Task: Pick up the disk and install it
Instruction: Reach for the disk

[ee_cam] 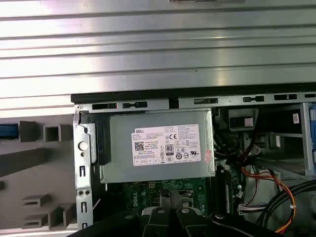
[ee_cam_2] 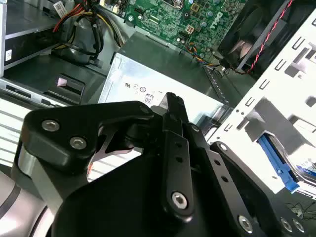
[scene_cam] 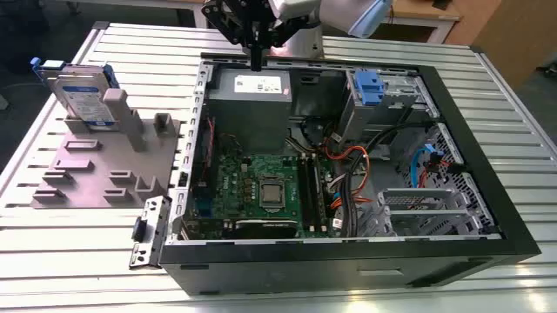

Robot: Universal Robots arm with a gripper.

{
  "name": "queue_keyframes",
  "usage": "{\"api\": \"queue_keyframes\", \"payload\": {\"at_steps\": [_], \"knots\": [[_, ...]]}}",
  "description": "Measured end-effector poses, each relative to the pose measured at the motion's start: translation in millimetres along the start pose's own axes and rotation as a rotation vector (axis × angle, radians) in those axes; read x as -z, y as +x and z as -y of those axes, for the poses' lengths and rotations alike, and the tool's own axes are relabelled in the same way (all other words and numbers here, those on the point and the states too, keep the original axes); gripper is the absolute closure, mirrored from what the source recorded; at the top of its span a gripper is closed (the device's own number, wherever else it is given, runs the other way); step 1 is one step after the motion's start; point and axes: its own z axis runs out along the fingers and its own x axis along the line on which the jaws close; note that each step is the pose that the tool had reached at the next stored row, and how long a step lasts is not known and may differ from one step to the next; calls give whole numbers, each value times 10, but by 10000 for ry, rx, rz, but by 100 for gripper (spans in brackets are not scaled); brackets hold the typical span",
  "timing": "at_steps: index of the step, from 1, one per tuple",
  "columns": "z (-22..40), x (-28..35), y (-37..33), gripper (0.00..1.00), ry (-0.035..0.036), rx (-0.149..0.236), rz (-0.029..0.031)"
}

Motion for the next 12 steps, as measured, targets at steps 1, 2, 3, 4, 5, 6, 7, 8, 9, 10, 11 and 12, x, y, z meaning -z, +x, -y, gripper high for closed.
{"api": "queue_keyframes", "payload": {"at_steps": [1, 2, 3, 4, 5, 6, 7, 8, 9, 10, 11, 12], "knots": [[0, 0, 0, 89, 0, 0, 0], [0, 0, 0, 89, 0, 0, 0], [0, 0, 0, 89, 0, 1, 0], [0, 0, 1, 89, 0, 1, 0], [0, 0, 2, 89, 0, 0, 0], [0, 0, 5, 89, 1, -1, 0], [0, 0, 6, 89, 1, -1, 0], [1, 0, 8, 89, 1, 0, 0], [1, 0, 11, 89, 0, -1, 0], [1, 0, 12, 89, 0, 0, 0], [1, 0, 13, 89, 0, 0, 0], [1, 0, 13, 89, 0, 1, 0]]}}
